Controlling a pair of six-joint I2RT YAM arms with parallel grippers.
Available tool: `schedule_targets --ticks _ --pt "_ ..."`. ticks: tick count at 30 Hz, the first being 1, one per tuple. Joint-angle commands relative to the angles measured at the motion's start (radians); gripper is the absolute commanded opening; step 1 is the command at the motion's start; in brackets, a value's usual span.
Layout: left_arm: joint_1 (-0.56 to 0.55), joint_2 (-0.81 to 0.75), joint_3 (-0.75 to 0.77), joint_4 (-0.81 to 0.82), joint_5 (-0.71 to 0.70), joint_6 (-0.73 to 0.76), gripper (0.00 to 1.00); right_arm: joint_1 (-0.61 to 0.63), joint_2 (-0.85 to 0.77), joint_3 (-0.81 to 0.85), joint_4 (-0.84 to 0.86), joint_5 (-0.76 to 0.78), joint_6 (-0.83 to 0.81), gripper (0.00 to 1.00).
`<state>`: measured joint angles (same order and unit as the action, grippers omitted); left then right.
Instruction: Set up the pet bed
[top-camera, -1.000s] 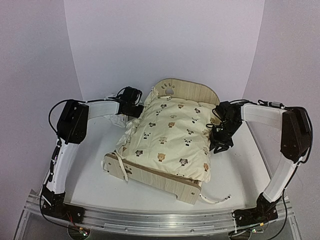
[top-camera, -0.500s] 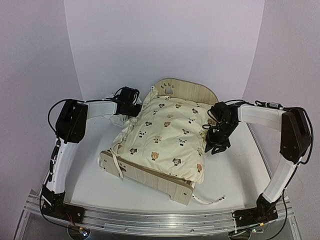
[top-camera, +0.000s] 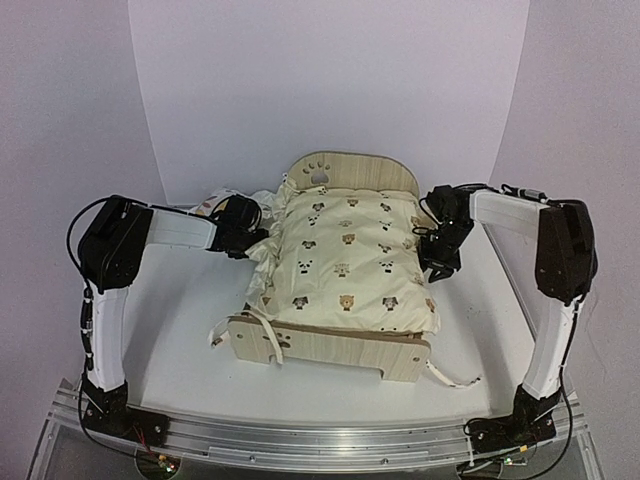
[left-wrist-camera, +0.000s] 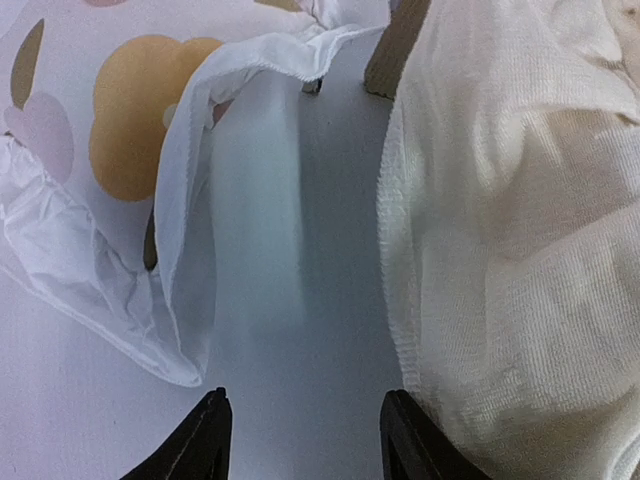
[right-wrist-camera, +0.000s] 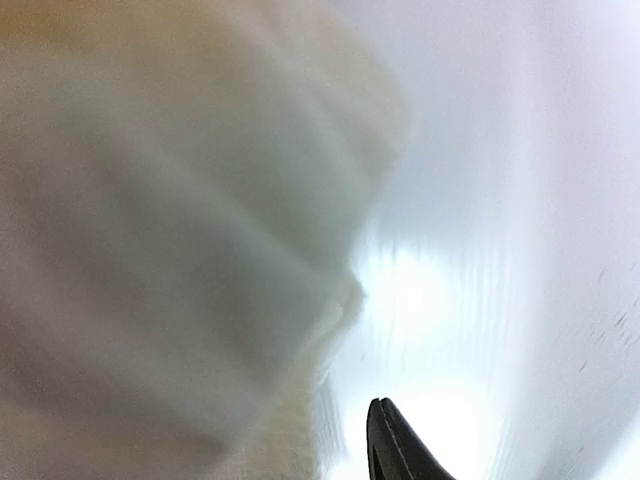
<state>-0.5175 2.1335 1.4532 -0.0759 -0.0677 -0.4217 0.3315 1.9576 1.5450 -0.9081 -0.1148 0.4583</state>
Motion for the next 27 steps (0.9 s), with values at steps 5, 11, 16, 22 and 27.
schedule_targets --ticks 5,11,16,22,27 --pt "-0.183 -0.104 -0.008 -0.022 0.102 -0.001 0.57 0.006 0.059 0.161 0.174 -0.036 -0.035 0.41" --pt "-0.163 -0.133 0.097 -0.184 -0.11 0.099 0.67 -0.016 -0.078 0.106 0.119 0.086 -0.088 0.46" --pt "-0.043 -0.193 0.036 -0.177 -0.126 0.035 0.79 -0.019 -0.161 0.122 0.04 0.27 -0.121 0.59" --pt "0.099 -0.177 -0.002 -0.05 -0.049 -0.026 0.94 -0.019 -0.28 0.095 -0.004 0.396 -0.136 0.8" --pt "0.186 -0.088 0.082 0.0 0.027 -0.081 0.98 -0.019 -0.4 0.017 -0.008 0.466 -0.131 0.93"
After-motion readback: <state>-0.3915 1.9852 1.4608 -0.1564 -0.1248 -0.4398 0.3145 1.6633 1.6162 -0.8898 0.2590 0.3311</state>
